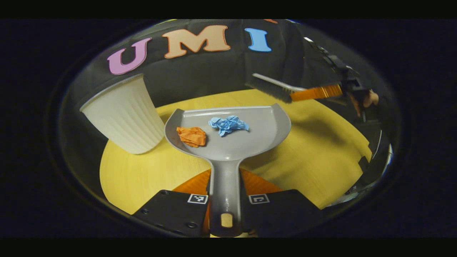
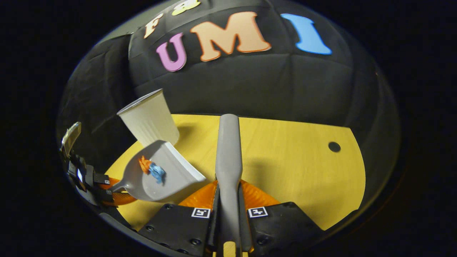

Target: Pick up the small broom and dustpan from the desktop, sweep the trash into the dustpan with the broom, and then empty the trash into the garbage bin.

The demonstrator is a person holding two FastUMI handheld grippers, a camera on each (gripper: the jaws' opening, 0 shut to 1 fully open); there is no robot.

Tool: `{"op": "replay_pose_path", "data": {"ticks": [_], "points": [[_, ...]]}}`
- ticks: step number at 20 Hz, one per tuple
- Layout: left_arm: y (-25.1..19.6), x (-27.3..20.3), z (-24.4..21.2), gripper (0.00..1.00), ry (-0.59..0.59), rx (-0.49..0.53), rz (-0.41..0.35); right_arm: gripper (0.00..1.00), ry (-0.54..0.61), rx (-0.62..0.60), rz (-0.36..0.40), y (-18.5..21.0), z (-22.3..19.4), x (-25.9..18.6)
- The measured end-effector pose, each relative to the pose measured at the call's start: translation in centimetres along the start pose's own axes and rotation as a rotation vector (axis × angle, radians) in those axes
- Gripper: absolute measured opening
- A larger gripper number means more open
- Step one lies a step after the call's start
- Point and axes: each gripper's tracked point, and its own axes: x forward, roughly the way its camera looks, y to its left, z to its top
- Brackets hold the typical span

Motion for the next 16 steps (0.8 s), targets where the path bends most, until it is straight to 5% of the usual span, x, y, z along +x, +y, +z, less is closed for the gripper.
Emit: {"op": "replay_pose_path", "data": {"ticks": [5, 11, 16], "points": [[0.4, 0.6, 0.3, 0.27, -0.132, -0.044, 0.04, 0.23, 0.079, 0.055, 0.003, 1.6, -7.8, -1.4], [2.8, 2.5, 0.9, 0.27, -0.181, 0.046, 0.232, 0.23, 0.15, 0.098, 0.063, 5.8, -14.7, -3.7], [5.2, 3.1, 0.3, 0.27, -0.085, 0.202, 0.435, 0.23, 0.163, 0.127, 0.066, 6.5, -17.0, -4.4]]}}
